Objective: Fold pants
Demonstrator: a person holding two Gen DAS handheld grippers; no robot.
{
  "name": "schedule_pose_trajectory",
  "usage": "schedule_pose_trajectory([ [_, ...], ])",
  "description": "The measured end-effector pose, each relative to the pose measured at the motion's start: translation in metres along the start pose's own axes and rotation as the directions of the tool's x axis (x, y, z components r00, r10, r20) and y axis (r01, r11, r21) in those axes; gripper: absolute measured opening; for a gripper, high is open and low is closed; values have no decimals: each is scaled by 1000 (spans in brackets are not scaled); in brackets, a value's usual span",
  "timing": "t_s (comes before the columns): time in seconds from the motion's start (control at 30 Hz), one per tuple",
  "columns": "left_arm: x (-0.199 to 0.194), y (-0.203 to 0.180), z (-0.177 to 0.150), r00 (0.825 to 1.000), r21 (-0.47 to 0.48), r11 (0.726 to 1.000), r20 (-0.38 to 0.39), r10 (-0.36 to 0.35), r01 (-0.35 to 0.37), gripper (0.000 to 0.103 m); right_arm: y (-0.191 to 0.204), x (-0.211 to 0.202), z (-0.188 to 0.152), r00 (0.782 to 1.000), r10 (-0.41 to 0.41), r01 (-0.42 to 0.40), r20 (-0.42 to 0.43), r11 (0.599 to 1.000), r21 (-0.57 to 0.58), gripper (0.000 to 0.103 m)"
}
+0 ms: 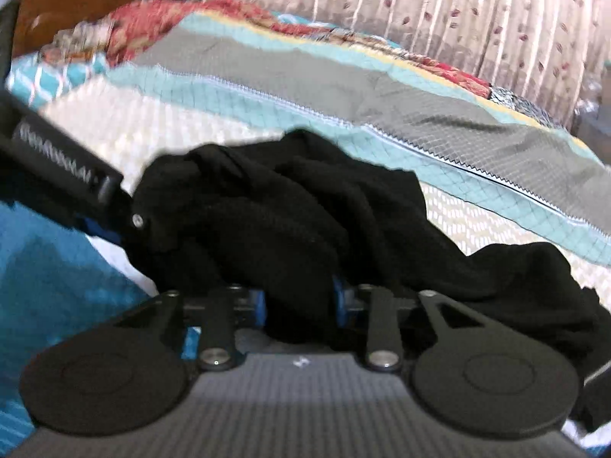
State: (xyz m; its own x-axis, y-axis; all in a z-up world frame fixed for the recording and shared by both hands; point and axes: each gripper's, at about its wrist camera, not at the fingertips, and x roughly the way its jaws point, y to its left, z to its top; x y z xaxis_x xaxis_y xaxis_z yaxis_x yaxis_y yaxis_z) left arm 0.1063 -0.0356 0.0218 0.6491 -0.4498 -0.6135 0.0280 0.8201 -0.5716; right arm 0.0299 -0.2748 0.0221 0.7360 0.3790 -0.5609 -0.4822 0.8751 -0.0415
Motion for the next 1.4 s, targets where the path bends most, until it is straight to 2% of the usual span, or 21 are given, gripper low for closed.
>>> schedule_pose_trajectory([
  [0.1, -33, -10, 15, 996, 14, 999, 75, -38, 37, 21, 4, -26, 17, 993, 59, -69, 101, 992, 102, 26],
  [0.17, -66, -21, 22, 984, 63, 996, 165, -68, 58, 21, 11, -41, 31, 981, 86, -108, 172, 987, 122, 25],
  [0.23, -93, -27, 22, 970, 121, 992, 233, -66, 38, 21, 23, -53, 37, 967, 132, -163, 217, 977, 134, 25],
  [0.3, -119, -27, 15, 956, 163, 986, 285, -67, 20, 21, 34, -55, 38, 955, 200, -235, 217, 961, 146, 25],
  [0.33, -125, -24, 10, 957, 167, 986, 286, -56, 8, 22, 42, -51, 36, 954, 236, -265, 187, 953, 145, 28],
  [0.37, -130, -17, 4, 961, 162, 987, 274, -40, -5, 22, 51, -45, 30, 952, 271, -290, 141, 947, 137, 30],
  [0.43, -128, 0, -14, 977, 140, 989, 211, 12, -42, 25, 68, -32, 14, 946, 323, -324, 27, 940, 108, 47],
  [0.5, -124, 19, -34, 984, 108, 987, 147, 99, -116, 28, 84, -23, -5, 933, 352, -347, -78, 935, 73, 52],
  [0.57, -117, 43, -54, 976, 41, 977, 66, 206, -209, 33, 95, -23, -21, 919, 369, -363, -142, 929, 67, 53],
  [0.63, -117, 67, -69, 974, -64, 972, 8, 228, -227, 47, 92, -27, -26, 918, 368, -357, -148, 929, 95, 60],
  [0.7, -120, 81, -76, 976, -149, 965, -7, 218, -216, 54, 81, -33, -25, 932, 341, -325, -125, 936, 134, 65],
  [0.77, -121, 87, -74, 980, -184, 963, -3, 199, -196, 56, 57, -37, -26, 949, 299, -274, -101, 940, 203, 65],
  [0.87, -114, 83, -63, 986, -196, 968, 10, 165, -160, 76, 16, -46, -33, 978, 200, -162, -62, 910, 381, 65],
  [0.93, -109, 86, -66, 990, -200, 971, 16, 137, -131, 91, -22, -54, -44, 991, 126, -83, -43, 838, 540, 65],
  [1.03, -95, 90, -71, 997, -222, 972, 1, 79, -77, 101, -72, -70, -73, 998, 38, 8, -46, 681, 732, 70],
  [1.17, -70, 99, -75, 999, -303, 953, -37, 14, -24, 102, -131, -87, -118, 993, -64, 118, -100, 420, 900, 76],
  [1.23, -61, 103, -76, 999, -332, 943, -36, 0, -12, 100, -154, -86, -133, 993, -79, 111, -92, 289, 951, 77],
  [1.27, -58, 104, -75, 999, -343, 939, -36, 3, -15, 99, -161, -83, -137, 993, -82, 99, -81, 248, 964, 77],
  [1.3, -55, 104, -75, 999, -351, 936, -33, 7, -18, 96, -168, -80, -136, 993, -89, 94, -76, 222, 971, 77],
  [1.37, -50, 105, -70, 999, -367, 930, -37, 12, -25, 77, -178, -72, -126, 990, -118, 104, -79, 214, 971, 77],
  [1.4, -47, 106, -67, 999, -366, 930, -44, 13, -28, 55, -182, -65, -119, 988, -133, 111, -82, 226, 968, 77],
])
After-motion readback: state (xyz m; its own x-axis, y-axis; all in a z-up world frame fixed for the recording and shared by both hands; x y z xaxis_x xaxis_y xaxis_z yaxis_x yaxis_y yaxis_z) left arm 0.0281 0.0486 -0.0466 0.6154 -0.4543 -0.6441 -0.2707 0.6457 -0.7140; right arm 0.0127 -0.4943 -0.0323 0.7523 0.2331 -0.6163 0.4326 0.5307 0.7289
